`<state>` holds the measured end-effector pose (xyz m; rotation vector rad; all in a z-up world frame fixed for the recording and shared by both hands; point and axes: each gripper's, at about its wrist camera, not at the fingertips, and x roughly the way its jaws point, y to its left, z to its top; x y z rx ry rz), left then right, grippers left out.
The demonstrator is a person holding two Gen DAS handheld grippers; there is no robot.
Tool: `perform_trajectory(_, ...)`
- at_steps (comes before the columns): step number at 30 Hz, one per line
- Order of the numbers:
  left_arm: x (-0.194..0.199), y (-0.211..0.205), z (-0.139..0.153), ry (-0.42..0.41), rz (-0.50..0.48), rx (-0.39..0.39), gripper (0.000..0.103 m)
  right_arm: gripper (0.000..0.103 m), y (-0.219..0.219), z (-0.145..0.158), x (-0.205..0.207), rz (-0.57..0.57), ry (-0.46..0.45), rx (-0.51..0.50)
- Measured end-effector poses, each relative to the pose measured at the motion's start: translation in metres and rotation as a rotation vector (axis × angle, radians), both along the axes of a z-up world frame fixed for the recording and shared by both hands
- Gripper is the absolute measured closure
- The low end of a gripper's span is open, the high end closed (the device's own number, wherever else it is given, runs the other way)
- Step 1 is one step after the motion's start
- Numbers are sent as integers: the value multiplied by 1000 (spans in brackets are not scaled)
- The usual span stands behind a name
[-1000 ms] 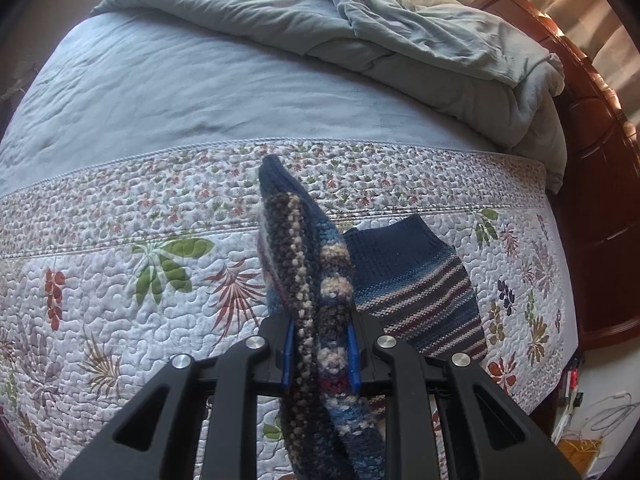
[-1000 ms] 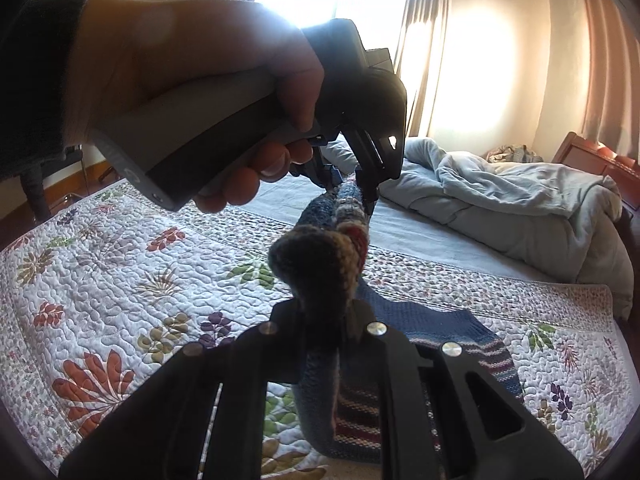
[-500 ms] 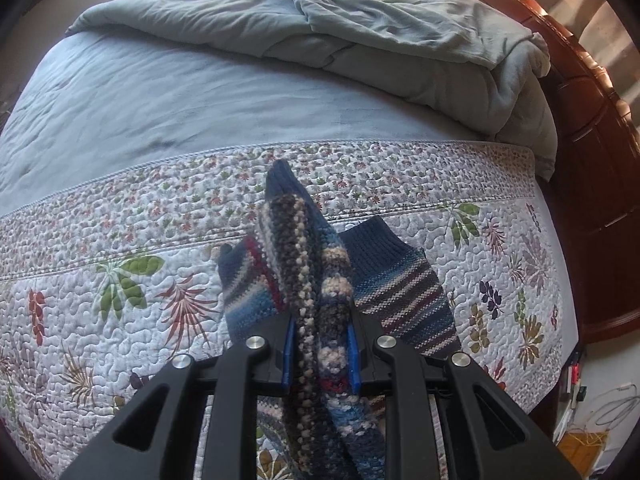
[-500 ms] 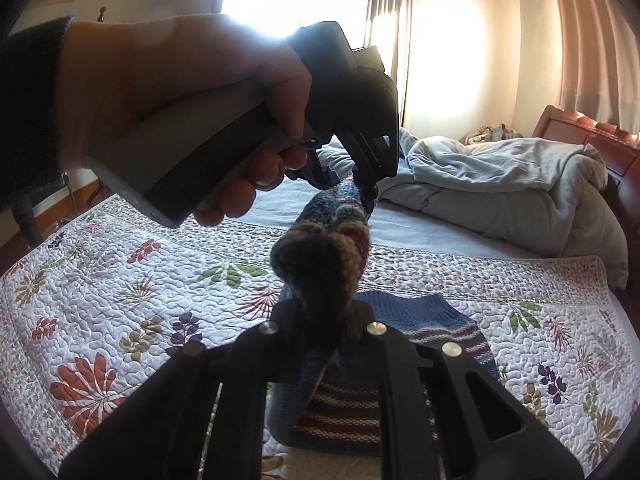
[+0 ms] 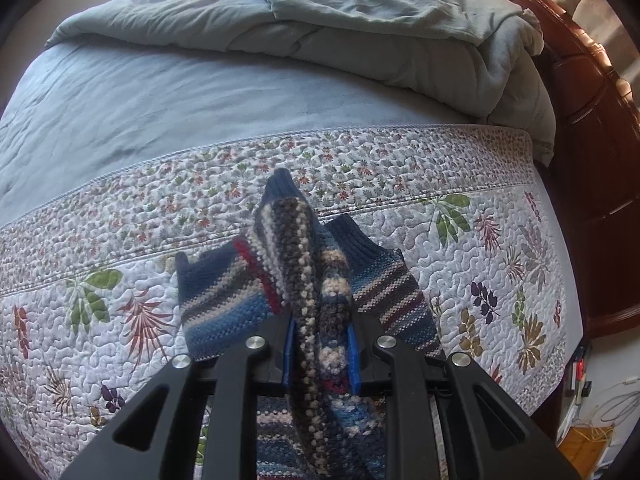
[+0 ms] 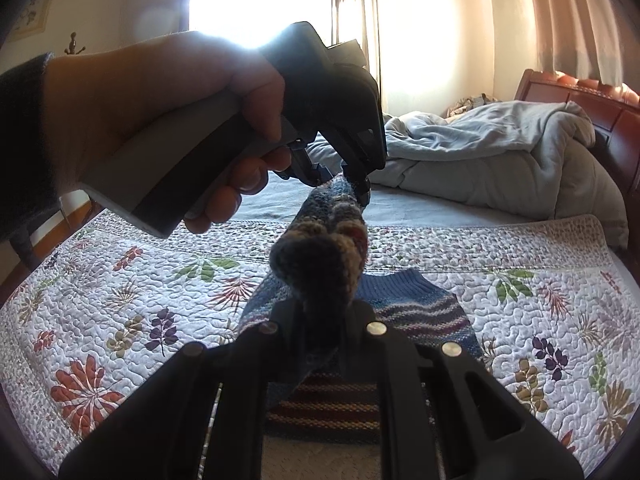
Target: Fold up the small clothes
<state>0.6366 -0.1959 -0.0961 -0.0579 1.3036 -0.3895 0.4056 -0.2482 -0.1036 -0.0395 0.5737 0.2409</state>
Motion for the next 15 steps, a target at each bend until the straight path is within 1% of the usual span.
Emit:
perform_trajectory(4,2,-11,-11,13,-5,11,83,93,-13,-8,3,-3,29,33)
perform_trajectory(9,4,-29,-28,29,-17,37,83,93,-31,-21,9,-2,82,110)
perform_trajectory(15,7,-48,-51,50,-22,46,83,93,-63,-42,20,-2,166,257)
